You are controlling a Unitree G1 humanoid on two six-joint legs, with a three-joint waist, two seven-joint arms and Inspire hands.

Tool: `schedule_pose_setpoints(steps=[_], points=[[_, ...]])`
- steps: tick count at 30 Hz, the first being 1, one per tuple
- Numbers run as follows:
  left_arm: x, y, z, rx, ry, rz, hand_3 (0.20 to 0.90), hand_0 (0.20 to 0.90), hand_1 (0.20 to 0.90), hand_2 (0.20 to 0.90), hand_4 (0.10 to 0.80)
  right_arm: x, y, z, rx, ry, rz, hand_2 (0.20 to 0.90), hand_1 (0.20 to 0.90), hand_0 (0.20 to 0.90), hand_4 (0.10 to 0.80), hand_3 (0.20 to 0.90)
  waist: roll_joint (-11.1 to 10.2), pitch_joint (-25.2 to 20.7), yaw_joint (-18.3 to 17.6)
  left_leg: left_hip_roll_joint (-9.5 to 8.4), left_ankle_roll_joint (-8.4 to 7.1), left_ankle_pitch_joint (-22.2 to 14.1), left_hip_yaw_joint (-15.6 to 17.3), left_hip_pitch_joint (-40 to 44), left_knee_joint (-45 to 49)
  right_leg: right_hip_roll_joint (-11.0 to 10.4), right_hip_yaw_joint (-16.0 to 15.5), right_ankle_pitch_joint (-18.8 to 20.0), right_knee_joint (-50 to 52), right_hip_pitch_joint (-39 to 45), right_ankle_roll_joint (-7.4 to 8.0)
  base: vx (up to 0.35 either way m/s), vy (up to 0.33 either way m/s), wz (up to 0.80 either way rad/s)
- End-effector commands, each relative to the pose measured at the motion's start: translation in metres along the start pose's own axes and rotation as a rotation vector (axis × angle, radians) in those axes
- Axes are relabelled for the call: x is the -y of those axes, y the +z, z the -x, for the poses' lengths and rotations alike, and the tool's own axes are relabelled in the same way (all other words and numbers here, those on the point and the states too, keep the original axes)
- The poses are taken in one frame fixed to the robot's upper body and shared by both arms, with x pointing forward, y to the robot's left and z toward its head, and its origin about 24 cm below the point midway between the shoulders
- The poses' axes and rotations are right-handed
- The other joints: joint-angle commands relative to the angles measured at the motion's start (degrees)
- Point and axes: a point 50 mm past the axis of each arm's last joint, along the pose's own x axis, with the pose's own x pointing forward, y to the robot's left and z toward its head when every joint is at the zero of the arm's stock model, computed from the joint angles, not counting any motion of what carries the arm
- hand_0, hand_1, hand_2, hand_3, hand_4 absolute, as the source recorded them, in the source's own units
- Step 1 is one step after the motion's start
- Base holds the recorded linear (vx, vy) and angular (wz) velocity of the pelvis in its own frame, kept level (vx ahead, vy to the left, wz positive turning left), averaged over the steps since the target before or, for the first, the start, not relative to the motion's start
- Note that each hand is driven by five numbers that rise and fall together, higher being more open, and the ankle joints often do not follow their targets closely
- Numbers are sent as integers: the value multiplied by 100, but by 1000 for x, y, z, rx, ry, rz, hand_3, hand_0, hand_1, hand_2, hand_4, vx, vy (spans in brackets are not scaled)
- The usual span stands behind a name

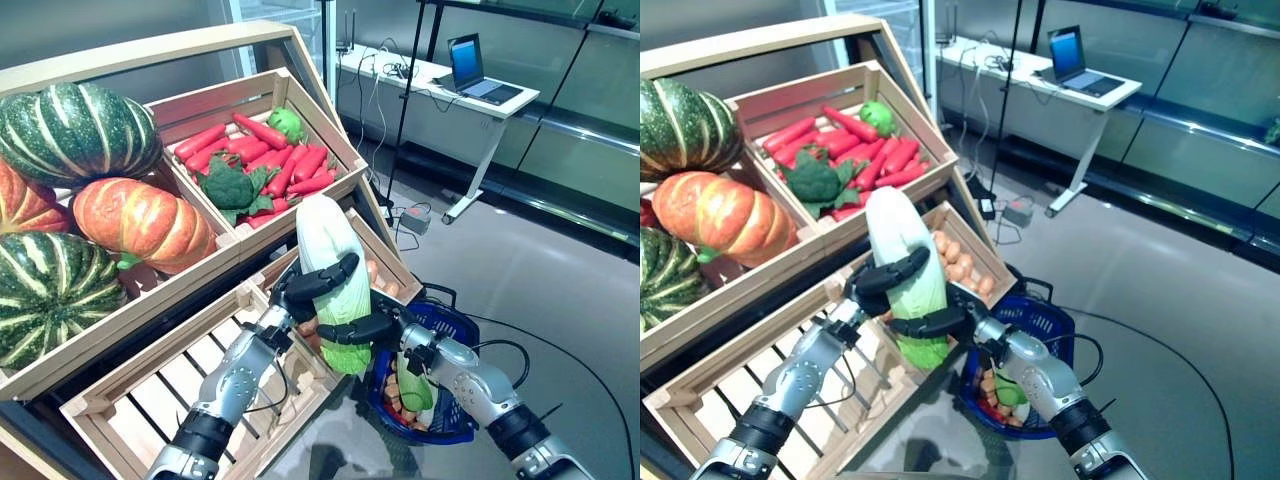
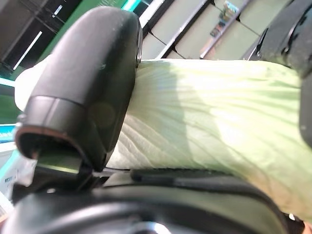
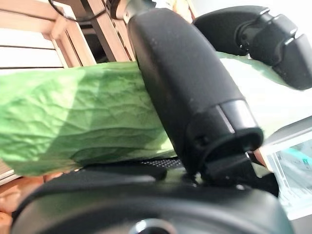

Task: Put vegetables into the basket

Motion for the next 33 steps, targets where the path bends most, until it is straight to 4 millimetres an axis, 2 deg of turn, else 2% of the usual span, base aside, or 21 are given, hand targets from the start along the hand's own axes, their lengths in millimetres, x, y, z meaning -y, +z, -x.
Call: schedule_pose_setpoints(steps=[1,5,10,11,12,19,23,28,33], points=[[82,-28,-37,-22,-502,187,300,300,300,300,400,-51,70,-44,322,315,-90,300,300,300,400,300,1,-276,-17,-213,195,-505,21,-43,-4,144,14,-136,-14,-64,-349,0,0,0],[76,-34,-33,-42,-494,177,300,300,300,300,400,-49,77,-42,348,300,-65,300,300,300,400,300,4,-288,-36,-208,205,-506,49,-45,-4,136,39,-128,-14,-79,-343,0,0,0],[70,-30,-30,-27,-462,145,300,300,300,300,400,-44,77,-39,349,266,-57,300,300,300,400,300,13,-280,-39,-205,214,-499,77,-40,-4,135,63,-128,-14,-86,-348,0,0,0],[68,-29,-30,-23,-442,138,319,319,319,319,413,-42,76,-38,350,255,-58,300,300,300,400,300,15,-275,-42,-204,217,-500,79,-39,-4,136,72,-126,-14,-89,-348,0,0,0],[67,-29,-30,-23,-432,135,900,900,900,900,800,-41,76,-38,351,250,-63,300,300,300,400,300,14,-272,-43,-203,217,-500,83,-37,-4,135,73,-126,-14,-90,-347,1,1,-3],[55,-19,-23,4,-372,94,900,900,900,900,800,-25,61,-27,335,166,-125,300,300,300,400,300,29,-265,-61,-192,219,-484,121,-39,-4,127,83,-106,-14,-108,-336,-5,-1,-1],[38,-10,-17,37,-291,-11,900,900,900,900,800,-13,49,-18,320,93,-150,300,300,300,400,300,31,-238,-92,-184,219,-471,169,-38,-4,129,112,-92,-14,-130,-337,-13,-2,-2],[19,4,-4,89,-195,-77,900,900,900,900,800,10,26,4,302,-46,-181,300,300,300,400,300,31,-210,-152,-165,221,-454,218,-44,-4,144,172,-71,-14,-170,-332,-5,-5,-2],[-11,26,20,170,-6,-216,900,900,900,900,800,40,0,41,288,-242,-210,300,300,300,400,300,22,-110,-221,-145,226,-431,288,-64,-4,167,260,-42,-14,-237,-326,-22,-14,-14]])
